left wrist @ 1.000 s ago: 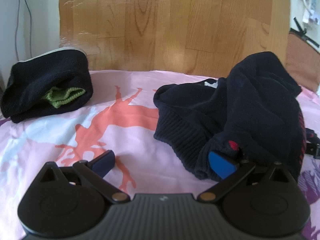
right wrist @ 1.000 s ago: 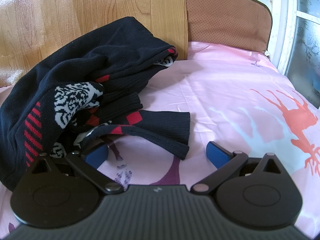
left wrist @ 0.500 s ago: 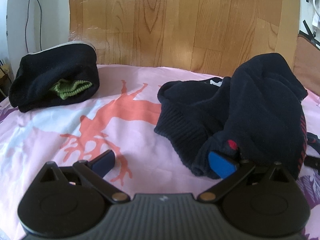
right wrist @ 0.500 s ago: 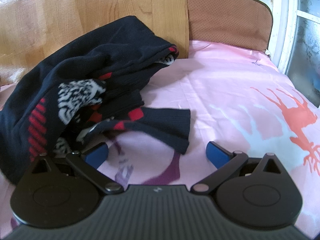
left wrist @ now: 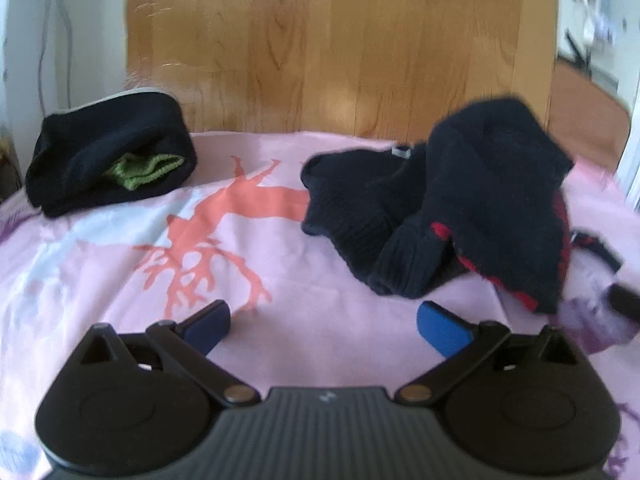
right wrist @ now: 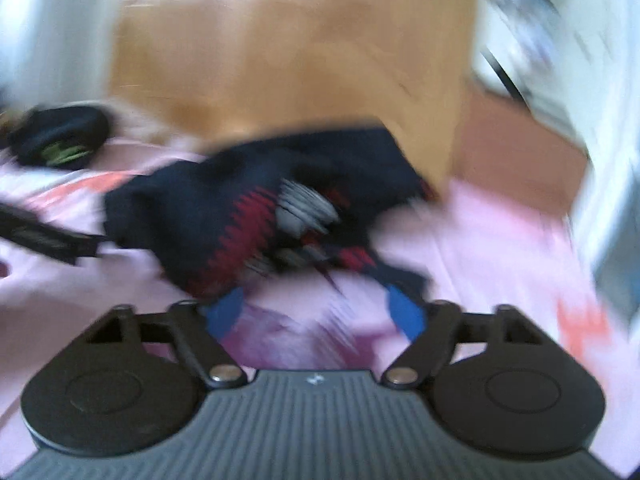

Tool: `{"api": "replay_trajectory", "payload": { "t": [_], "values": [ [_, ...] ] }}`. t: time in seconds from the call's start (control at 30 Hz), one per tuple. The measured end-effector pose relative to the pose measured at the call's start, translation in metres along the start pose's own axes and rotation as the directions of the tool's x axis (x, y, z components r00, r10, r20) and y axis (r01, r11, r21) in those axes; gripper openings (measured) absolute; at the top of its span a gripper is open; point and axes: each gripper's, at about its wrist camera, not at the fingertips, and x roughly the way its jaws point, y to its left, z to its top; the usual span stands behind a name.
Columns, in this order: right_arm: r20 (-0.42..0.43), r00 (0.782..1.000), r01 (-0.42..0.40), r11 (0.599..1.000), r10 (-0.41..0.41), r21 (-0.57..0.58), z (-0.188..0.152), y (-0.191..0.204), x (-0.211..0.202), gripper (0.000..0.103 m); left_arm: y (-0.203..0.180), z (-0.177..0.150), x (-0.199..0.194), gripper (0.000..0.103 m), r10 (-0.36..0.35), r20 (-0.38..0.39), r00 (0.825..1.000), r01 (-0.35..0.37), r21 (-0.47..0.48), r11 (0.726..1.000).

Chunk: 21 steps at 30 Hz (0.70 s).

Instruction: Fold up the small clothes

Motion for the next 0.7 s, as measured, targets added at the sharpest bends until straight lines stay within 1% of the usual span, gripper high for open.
{"api": "replay_trajectory", "payload": {
  "t": [0.07, 0.13, 0.17, 0.23, 0.27, 0.3, 0.33, 0.37, 0.43, 0.5, 0.57, 0.6, 0.63, 0.67, 0.7],
  "values": [
    [0.033, 0.997, -0.063, 0.994, 0.066, -0.084, 0.009, 0.022, 0.0, 0.067, 0.01, -0.002, -0.006, 0.103, 0.023, 0.026, 0.999, -0.021, -0.06, 0.998],
    [0.022, 0.994, -0.106, 0.984, 0.11, -0.146, 0.014, 0.036, 0.013, 0.064, 0.019, -0.002, -0.01, 0.102, 0.06, 0.046, 0.997, -0.054, -0.123, 0.991],
    [0.015, 0.993, -0.113, 0.977, 0.118, -0.182, 0.016, 0.045, 0.022, 0.058, 0.023, -0.002, -0.012, 0.102, 0.058, 0.061, 0.996, -0.048, -0.152, 0.987],
    [-0.005, 0.994, -0.108, 0.964, 0.109, -0.242, 0.02, 0.058, 0.042, 0.052, 0.028, -0.001, -0.013, 0.1, 0.054, 0.077, 0.996, -0.039, -0.184, 0.982],
    [-0.025, 0.995, -0.095, 0.957, 0.092, -0.273, 0.021, 0.063, 0.054, 0.04, 0.03, -0.001, -0.013, 0.099, 0.054, 0.078, 0.995, -0.038, -0.195, 0.98],
    [-0.037, 0.997, -0.077, 0.949, 0.069, -0.305, 0.021, 0.065, 0.064, 0.017, 0.032, 0.0, -0.013, 0.098, 0.051, 0.08, 0.996, -0.033, -0.204, 0.978],
    [-0.041, 0.998, -0.055, 0.944, 0.045, -0.325, 0.021, 0.063, 0.073, 0.008, 0.034, 0.0, -0.014, 0.098, 0.047, 0.086, 0.995, -0.028, -0.213, 0.977],
    [-0.032, 0.999, -0.04, 0.949, 0.032, -0.312, 0.026, 0.054, 0.078, 0.006, 0.036, -0.001, -0.016, 0.098, 0.045, 0.097, 0.994, -0.022, -0.222, 0.975],
    [0.005, 1.0, -0.027, 0.973, 0.029, -0.23, 0.04, 0.029, 0.069, 0.005, 0.037, -0.002, -0.019, 0.098, 0.04, 0.119, 0.992, -0.012, -0.223, 0.975],
    [0.099, 0.995, 0.035, 0.986, -0.019, -0.164, 0.062, 0.0, 0.049, 0.005, 0.031, 0.0, -0.02, 0.098, 0.031, 0.146, 0.989, -0.005, -0.173, 0.985],
    [0.189, 0.979, 0.097, 0.989, -0.074, -0.116, 0.084, -0.029, 0.026, 0.005, 0.017, 0.004, -0.021, 0.098, 0.014, 0.19, 0.982, -0.003, -0.062, 0.998],
    [0.224, 0.969, 0.124, 0.988, -0.1, -0.097, 0.095, -0.043, 0.017, 0.005, 0.007, 0.006, -0.022, 0.098, 0.017, 0.229, 0.973, -0.02, 0.009, 1.0],
    [0.254, 0.959, 0.149, 0.986, -0.125, -0.078, 0.105, -0.056, 0.008, 0.004, -0.006, 0.006, -0.024, 0.098, 0.023, 0.291, 0.957, -0.055, 0.101, 0.993],
    [0.277, 0.95, 0.171, 0.983, -0.146, -0.067, 0.113, -0.067, 0.002, 0.004, -0.017, 0.005, -0.025, 0.098, 0.026, 0.338, 0.941, -0.092, 0.181, 0.979],
    [0.304, 0.937, 0.202, 0.978, -0.175, -0.06, 0.119, -0.074, -0.002, 0.002, -0.032, 0.002, -0.024, 0.098, 0.025, 0.382, 0.924, -0.14, 0.277, 0.951]
  ]
}}
